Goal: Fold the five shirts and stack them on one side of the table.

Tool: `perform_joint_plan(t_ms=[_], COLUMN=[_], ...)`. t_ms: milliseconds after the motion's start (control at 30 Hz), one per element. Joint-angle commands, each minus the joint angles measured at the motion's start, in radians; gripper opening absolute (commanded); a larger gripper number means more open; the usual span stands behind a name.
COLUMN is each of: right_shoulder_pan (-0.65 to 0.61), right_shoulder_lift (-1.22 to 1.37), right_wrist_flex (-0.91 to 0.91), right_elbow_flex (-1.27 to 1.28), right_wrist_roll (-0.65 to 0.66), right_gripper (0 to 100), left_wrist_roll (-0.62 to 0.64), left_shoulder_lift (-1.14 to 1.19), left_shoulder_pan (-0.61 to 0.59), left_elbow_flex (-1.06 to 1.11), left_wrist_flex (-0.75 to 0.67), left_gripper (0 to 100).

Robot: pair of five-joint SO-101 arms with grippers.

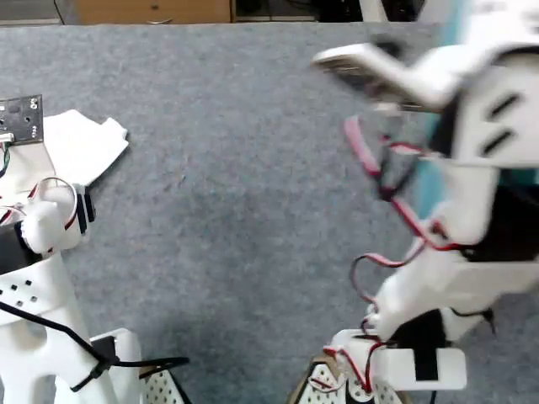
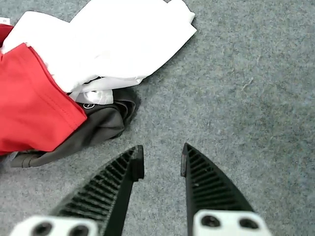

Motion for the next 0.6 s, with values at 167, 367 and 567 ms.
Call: perform_joint_plan(t_ms=[167, 367, 567], right_shoulder_pan=[-0.179, -0.097, -0.085], right_shoulder_lift=[0.154, 0.272, 0.262], right_wrist_flex=[0.003, -0.092, -0.089], right_elbow_flex=[0.203, 0.251, 0.251], right_wrist_roll=[0.041, 0.041, 0.041], right_gripper=[0.2, 0.2, 0.2], left_wrist_roll=[0.006, 0.006, 0.006], left_shoulder_lift=[-0.016, -0.016, -0.016], left_shoulder_pan=[-0.003, -0.008, 0.005], left_elbow_flex=[-0.003, -0.003, 0.035], left_wrist_flex=[0.008, 0.008, 0.0], left_gripper=[14, 14, 14])
